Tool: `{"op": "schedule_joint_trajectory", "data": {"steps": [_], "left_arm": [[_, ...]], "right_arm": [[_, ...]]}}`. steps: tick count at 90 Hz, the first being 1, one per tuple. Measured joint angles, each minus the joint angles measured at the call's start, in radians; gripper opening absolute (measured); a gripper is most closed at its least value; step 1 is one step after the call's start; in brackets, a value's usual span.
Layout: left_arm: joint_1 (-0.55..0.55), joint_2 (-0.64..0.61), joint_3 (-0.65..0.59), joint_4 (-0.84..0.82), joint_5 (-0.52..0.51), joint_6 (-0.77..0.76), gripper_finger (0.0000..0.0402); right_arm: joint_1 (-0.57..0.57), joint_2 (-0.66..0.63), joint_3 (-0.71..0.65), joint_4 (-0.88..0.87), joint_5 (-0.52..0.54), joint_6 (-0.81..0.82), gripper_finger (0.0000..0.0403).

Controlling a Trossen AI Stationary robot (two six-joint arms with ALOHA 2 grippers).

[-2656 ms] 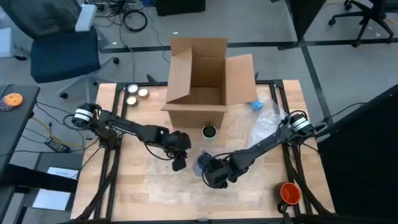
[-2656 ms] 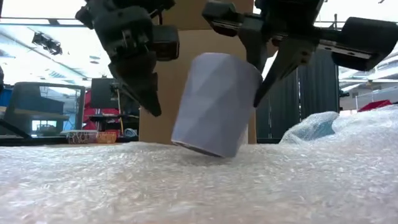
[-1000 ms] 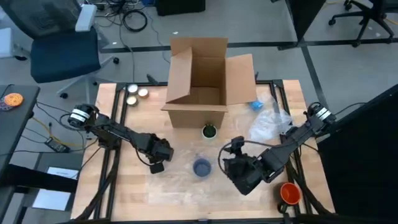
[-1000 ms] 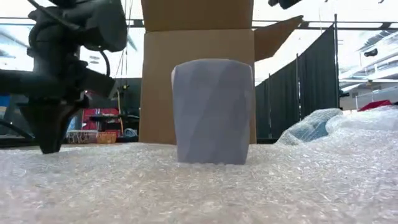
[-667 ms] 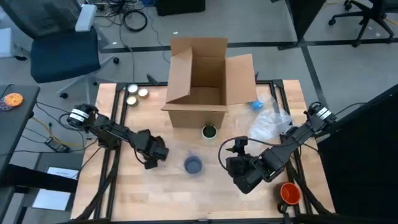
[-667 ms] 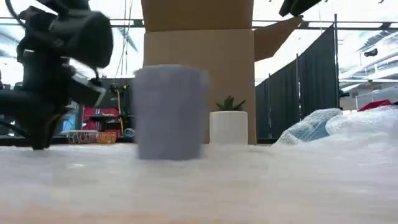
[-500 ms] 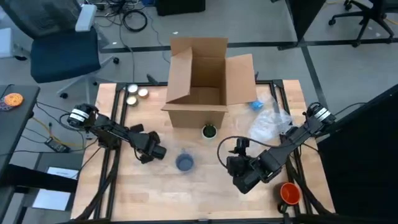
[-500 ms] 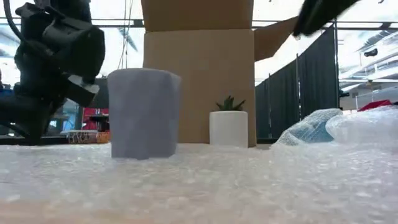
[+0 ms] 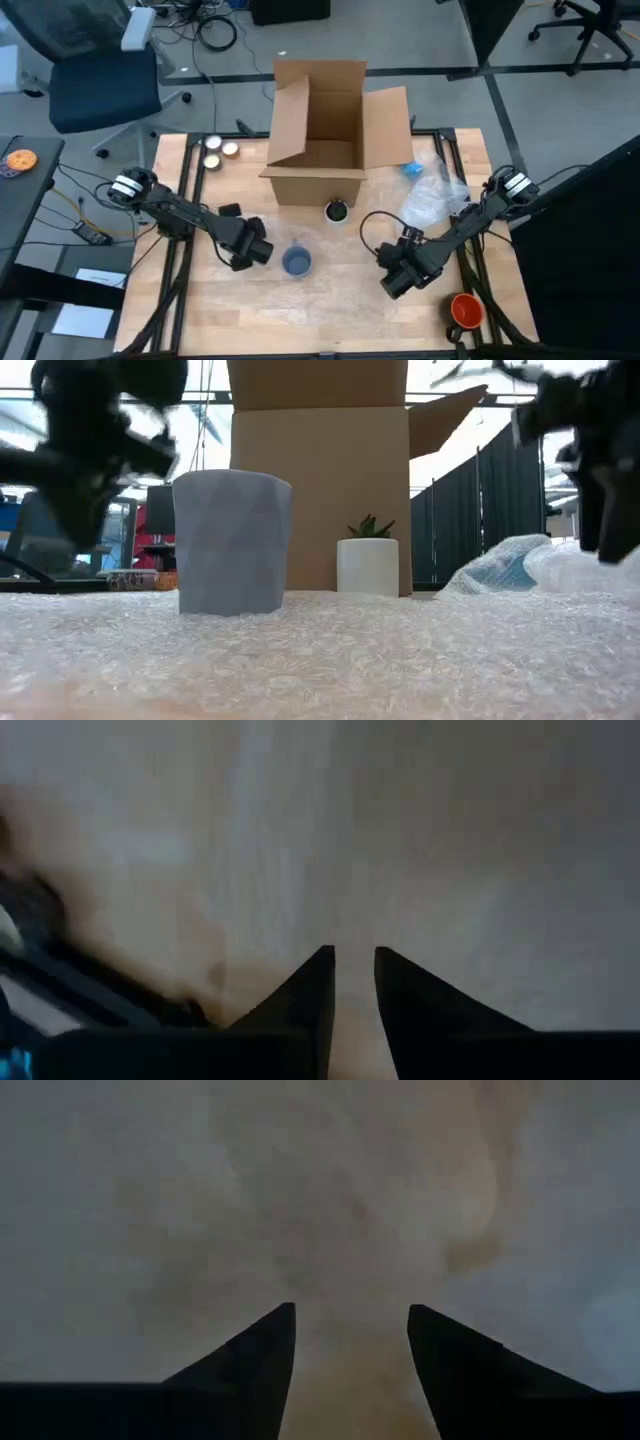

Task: Wrap mug
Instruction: Wrap the blue cup with the transparent bubble wrap

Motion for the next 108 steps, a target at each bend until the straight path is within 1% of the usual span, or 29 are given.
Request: {"op": "schedule_joint_trajectory", "data": {"steps": [7,13,20,27,35,49,53,66,75,80,86,96,108], "left_arm": [[-0.015,0.0,0.053,0.037,-0.054,0.035,0.006],[-0.027,-0.001,0.079,0.1,-0.061,0.078,0.006],[-0.042,-0.001,0.09,0.154,-0.028,0.146,0.006],[-0.051,-0.001,0.09,0.203,0.036,0.201,0.006],[-0.057,-0.001,0.09,0.235,0.064,0.208,0.006],[-0.057,-0.001,0.068,0.326,0.131,0.208,0.006],[-0.058,0.0,0.061,0.345,0.143,0.209,0.006],[-0.061,-0.001,0.034,0.368,0.17,0.205,0.006],[-0.062,-0.001,0.02,0.366,0.172,0.204,0.006],[-0.063,-0.001,0.013,0.365,0.174,0.203,0.006],[-0.063,-0.001,0.006,0.377,0.172,0.204,0.006],[-0.062,-0.001,-0.005,0.405,0.149,0.203,0.006],[-0.061,-0.001,-0.011,0.446,0.14,0.213,0.006]], "right_arm": [[-0.017,0.0,-0.044,0.053,-0.005,0.046,0.0167],[-0.031,0.0,-0.072,0.114,-0.007,0.061,0.0164],[-0.049,0.0,-0.105,0.214,-0.003,0.039,0.0158],[-0.065,0.0,-0.126,0.264,-0.006,0.01,0.0142],[-0.078,0.001,-0.127,0.273,-0.022,-0.011,0.0109],[-0.098,0.001,-0.127,0.277,-0.023,-0.011,0.0022],[-0.108,0.001,-0.127,0.277,-0.032,-0.021,0.0009],[-0.137,0.001,-0.124,0.269,-0.073,-0.043,0.0004],[-0.155,-0.002,-0.086,0.199,-0.12,-0.085,0.0002],[-0.159,-0.003,-0.055,0.165,-0.136,-0.134,0.0007],[-0.158,-0.003,-0.025,0.133,-0.125,-0.195,0.0012],[-0.153,-0.003,-0.011,0.141,-0.08,-0.303,0.0022],[-0.158,0.0,-0.037,0.142,-0.072,-0.338,0.004]]}}
